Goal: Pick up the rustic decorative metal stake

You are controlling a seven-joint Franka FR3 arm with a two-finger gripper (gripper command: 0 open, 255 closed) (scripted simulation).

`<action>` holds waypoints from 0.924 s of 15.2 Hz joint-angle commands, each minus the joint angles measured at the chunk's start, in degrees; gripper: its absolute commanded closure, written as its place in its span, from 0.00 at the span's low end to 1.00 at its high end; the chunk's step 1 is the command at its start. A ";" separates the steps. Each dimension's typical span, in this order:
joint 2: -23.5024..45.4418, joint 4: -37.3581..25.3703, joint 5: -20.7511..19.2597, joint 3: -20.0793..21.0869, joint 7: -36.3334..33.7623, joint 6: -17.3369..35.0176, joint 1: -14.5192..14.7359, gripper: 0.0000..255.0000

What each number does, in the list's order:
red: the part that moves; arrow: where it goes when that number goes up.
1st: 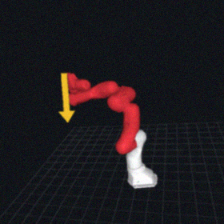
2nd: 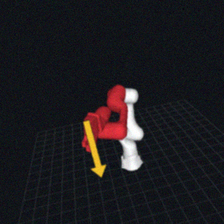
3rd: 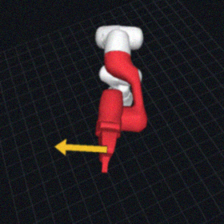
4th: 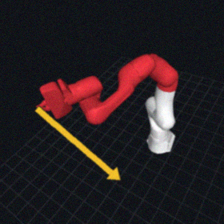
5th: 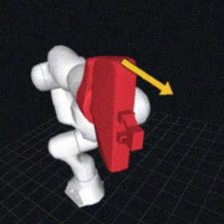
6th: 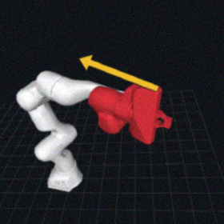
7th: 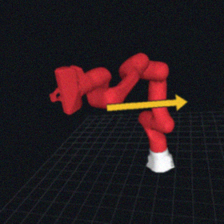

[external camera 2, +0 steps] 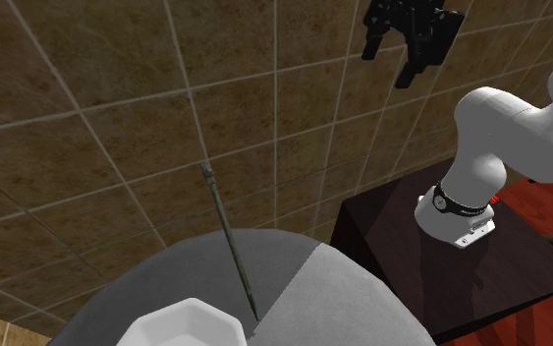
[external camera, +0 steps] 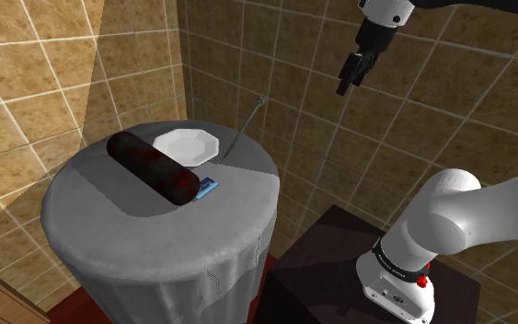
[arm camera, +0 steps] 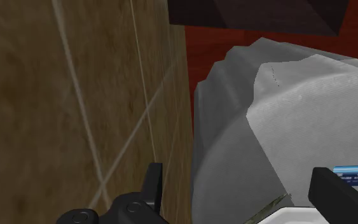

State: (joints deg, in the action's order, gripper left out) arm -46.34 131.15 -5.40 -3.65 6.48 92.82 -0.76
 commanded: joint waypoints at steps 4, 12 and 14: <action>0.79 3.18 1.46 5.80 -11.19 4.54 -1.83 0.00; 11.01 3.77 2.48 21.60 -41.60 15.35 -8.23 0.00; 15.12 2.17 1.48 25.51 -49.52 17.33 -10.46 0.00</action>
State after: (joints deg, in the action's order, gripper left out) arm -33.69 134.83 -3.42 19.65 -38.38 109.40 -10.01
